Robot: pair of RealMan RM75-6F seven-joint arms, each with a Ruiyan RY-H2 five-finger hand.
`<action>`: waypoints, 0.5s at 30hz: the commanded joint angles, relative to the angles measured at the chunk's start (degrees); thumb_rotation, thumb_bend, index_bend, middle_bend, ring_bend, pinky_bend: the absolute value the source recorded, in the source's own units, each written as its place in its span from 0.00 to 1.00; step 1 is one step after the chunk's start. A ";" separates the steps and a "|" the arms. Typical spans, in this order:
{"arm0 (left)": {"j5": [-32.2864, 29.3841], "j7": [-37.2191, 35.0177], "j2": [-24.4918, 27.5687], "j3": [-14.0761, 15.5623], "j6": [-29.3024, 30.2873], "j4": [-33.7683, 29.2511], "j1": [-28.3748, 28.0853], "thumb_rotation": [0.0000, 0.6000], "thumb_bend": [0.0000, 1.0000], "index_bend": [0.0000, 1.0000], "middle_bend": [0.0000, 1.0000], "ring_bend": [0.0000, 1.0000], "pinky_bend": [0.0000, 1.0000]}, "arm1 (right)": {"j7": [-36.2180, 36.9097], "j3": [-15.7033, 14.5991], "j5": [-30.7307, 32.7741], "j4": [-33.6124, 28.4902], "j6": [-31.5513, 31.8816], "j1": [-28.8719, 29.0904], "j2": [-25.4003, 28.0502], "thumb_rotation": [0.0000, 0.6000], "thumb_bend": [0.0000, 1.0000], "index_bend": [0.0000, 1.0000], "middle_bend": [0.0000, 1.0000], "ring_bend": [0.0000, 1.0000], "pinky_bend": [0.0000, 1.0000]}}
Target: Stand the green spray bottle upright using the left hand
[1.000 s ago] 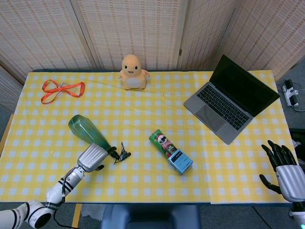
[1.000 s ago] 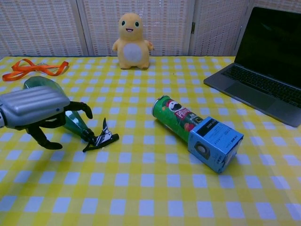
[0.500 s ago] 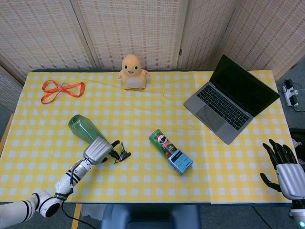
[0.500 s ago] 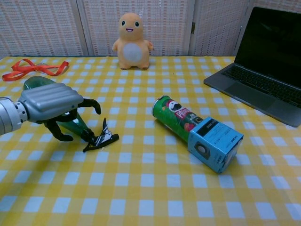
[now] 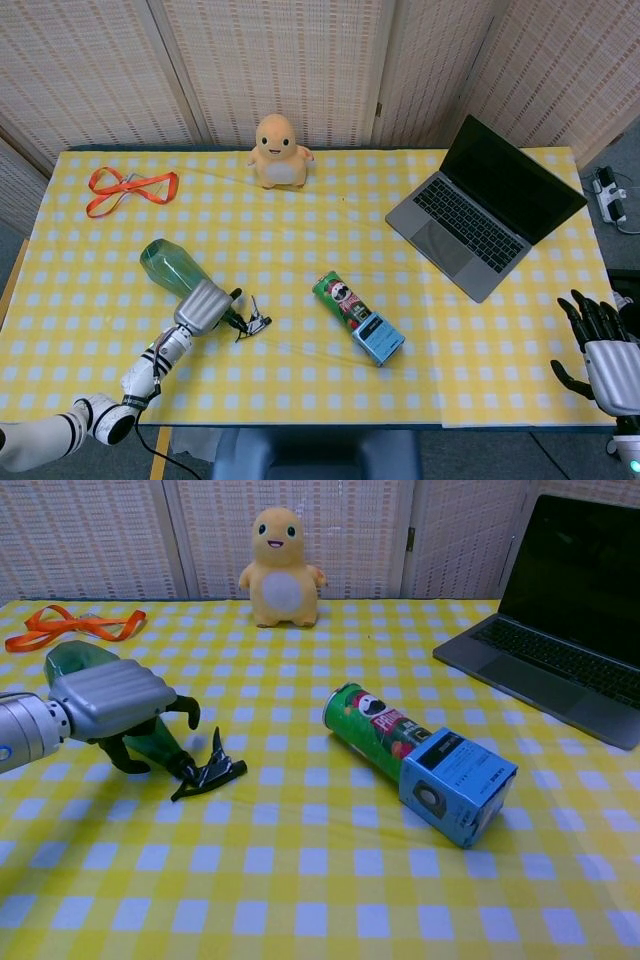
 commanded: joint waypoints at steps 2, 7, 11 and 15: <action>-0.66 0.80 -0.24 -0.05 0.00 0.28 0.23 1.00 0.28 0.54 1.00 1.00 1.00 | -0.01 0.05 0.16 0.01 -0.25 0.13 -0.01 1.00 0.33 0.00 0.00 0.00 0.00; 0.05 -0.46 0.56 0.54 -0.30 -0.31 0.16 1.00 0.34 0.69 1.00 1.00 1.00 | 0.12 0.08 0.13 0.03 -0.12 0.07 0.01 1.00 0.33 0.00 0.00 0.00 0.00; 3.08 -3.38 1.53 0.00 5.55 -1.45 1.37 1.00 0.35 0.71 1.00 1.00 1.00 | 0.20 0.05 0.05 0.04 -0.16 0.09 0.02 1.00 0.33 0.00 0.00 0.00 0.00; 4.65 -7.00 4.28 -1.40 11.95 -5.81 3.38 1.00 0.36 0.72 1.00 1.00 1.00 | 0.34 -0.07 -0.24 -0.01 -0.11 0.07 0.06 1.00 0.33 0.00 0.00 0.00 0.00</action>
